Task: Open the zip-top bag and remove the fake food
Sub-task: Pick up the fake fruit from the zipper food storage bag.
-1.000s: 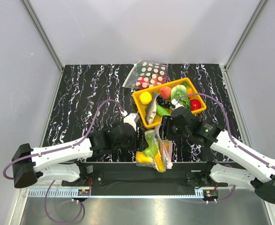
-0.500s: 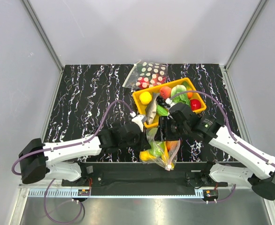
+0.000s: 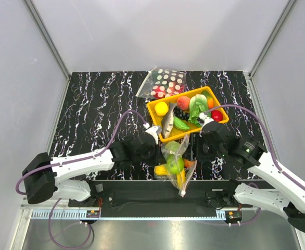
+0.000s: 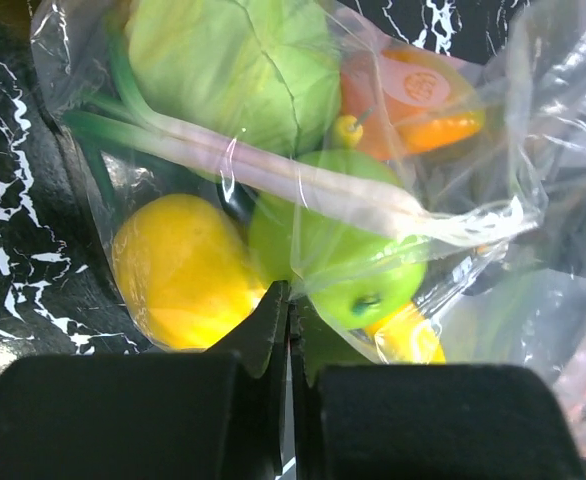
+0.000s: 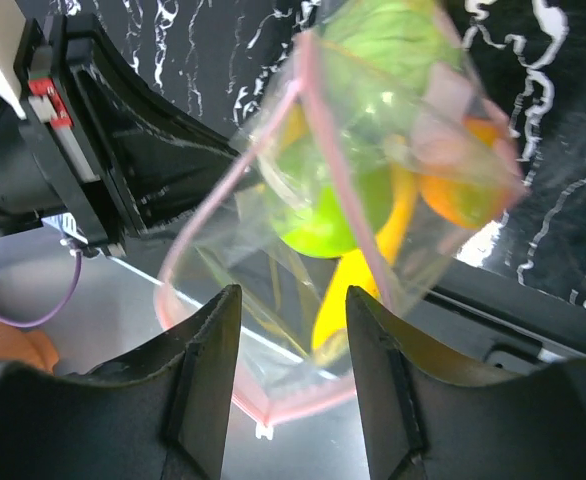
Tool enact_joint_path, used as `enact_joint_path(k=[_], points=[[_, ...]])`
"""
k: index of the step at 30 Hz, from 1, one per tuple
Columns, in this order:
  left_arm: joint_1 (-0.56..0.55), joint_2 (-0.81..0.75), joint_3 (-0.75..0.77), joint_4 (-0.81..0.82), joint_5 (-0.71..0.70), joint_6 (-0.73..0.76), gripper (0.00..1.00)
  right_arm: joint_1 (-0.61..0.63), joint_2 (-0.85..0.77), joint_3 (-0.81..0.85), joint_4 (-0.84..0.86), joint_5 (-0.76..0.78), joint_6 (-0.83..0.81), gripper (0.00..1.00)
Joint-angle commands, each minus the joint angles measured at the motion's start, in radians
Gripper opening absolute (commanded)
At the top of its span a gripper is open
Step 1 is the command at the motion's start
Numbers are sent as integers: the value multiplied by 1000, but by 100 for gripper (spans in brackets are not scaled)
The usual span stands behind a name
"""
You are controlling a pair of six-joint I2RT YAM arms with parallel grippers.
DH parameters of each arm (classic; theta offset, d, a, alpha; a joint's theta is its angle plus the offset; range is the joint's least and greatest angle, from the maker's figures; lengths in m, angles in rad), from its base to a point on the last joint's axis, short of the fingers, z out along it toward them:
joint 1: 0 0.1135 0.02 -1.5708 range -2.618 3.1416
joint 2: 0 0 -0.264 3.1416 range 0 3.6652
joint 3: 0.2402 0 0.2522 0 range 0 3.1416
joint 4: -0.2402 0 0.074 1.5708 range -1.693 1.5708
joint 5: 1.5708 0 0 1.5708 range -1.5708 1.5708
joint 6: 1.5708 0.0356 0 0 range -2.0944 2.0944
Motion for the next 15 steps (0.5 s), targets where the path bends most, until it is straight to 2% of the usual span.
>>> enact_joint_path(k=[1, 5, 15], points=[[15, 10, -6, 32, 23, 13, 1, 6, -27, -10, -60, 67, 6, 52], [18, 26, 1, 58, 39, 11, 0, 6, -16, -27, -44, 53, -7, 49], [23, 49, 20, 66, 61, 16, 0, 6, 57, -37, 30, 24, -45, 47]])
